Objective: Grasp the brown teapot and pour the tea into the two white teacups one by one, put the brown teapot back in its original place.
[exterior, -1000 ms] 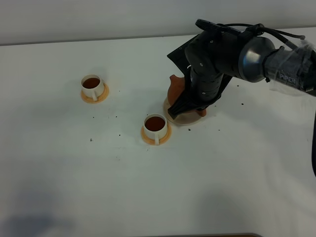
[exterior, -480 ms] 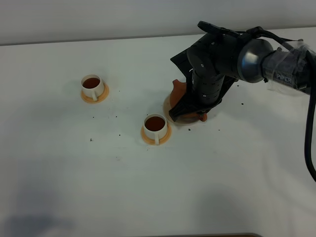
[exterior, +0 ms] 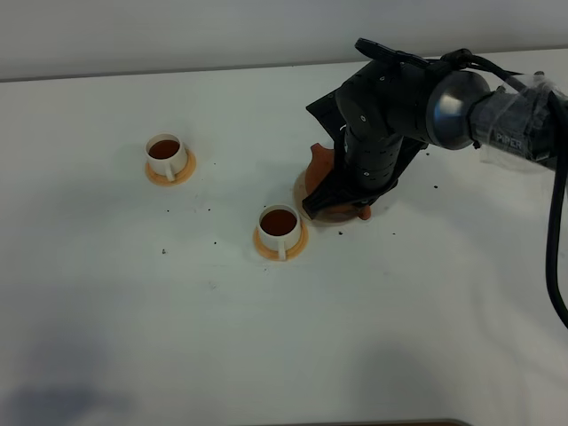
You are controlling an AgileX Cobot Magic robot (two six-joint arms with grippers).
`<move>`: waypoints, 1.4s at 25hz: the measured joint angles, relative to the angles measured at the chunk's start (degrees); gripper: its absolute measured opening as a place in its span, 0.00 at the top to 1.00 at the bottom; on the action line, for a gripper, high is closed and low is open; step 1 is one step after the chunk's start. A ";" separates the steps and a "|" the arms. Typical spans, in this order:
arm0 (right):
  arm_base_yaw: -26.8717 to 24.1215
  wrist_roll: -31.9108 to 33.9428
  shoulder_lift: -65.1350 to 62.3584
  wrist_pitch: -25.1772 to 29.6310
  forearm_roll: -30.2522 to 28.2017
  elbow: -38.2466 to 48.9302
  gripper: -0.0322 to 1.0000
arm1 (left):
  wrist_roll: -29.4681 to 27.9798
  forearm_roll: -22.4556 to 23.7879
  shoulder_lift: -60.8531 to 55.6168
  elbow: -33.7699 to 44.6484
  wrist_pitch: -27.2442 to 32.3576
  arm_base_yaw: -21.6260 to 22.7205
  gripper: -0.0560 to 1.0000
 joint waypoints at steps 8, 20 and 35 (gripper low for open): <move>0.00 0.04 0.00 0.15 0.17 0.00 0.77 | 0.00 0.00 0.00 0.00 0.00 0.00 0.70; 0.00 0.07 -3.31 8.29 0.21 0.00 0.58 | 0.00 0.00 0.00 0.00 0.00 0.00 0.70; 0.00 -0.09 -19.11 19.07 0.22 7.51 0.65 | 0.00 0.00 0.00 0.00 0.00 0.00 0.70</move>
